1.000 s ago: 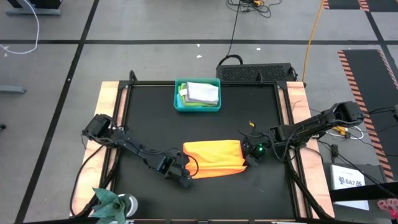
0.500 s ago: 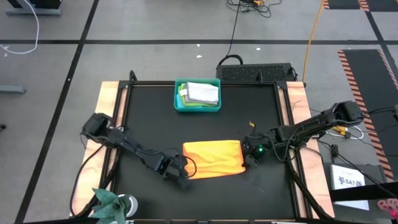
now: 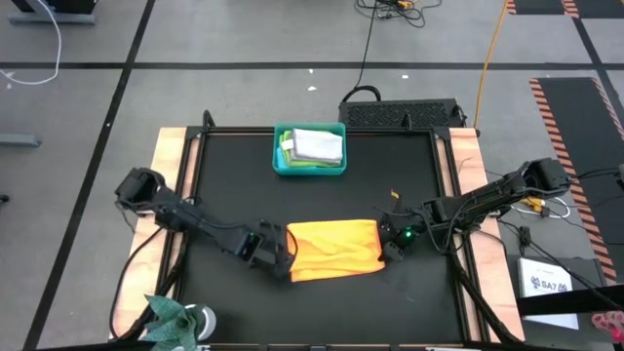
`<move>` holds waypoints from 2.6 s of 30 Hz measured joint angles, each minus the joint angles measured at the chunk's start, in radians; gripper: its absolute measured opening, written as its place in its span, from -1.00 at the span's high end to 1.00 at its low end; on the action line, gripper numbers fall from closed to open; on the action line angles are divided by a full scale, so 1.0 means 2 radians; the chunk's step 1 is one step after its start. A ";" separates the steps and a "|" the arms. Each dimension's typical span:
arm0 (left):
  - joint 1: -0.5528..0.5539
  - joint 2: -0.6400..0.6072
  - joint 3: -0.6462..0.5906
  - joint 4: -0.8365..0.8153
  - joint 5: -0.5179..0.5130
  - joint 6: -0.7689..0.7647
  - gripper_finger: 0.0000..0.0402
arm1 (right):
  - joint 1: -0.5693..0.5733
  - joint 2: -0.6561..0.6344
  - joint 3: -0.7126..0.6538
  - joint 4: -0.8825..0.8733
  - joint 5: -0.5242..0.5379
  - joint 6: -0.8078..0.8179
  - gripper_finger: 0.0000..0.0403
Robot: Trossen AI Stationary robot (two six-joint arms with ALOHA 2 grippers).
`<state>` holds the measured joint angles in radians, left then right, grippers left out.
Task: Fold microfiber towels
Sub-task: Fold the orange microfiber towel
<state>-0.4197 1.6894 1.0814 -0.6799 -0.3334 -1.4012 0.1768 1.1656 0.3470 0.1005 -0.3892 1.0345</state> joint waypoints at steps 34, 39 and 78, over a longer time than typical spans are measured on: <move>0.082 0.016 0.001 0.070 -0.054 0.570 0.65 | 0.000 0.000 0.000 0.000 0.011 0.013 0.33; 0.075 0.032 0.001 0.043 -0.022 0.604 0.65 | 0.000 0.000 0.000 -0.002 0.011 0.024 0.33; -0.073 0.086 0.002 0.146 -0.015 0.518 0.65 | 0.000 0.000 0.000 0.001 0.011 0.053 0.33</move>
<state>-0.5652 1.8621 1.0847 -0.3876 -0.3641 -0.3650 0.1764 1.1652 0.3470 0.1017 -0.3664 1.1406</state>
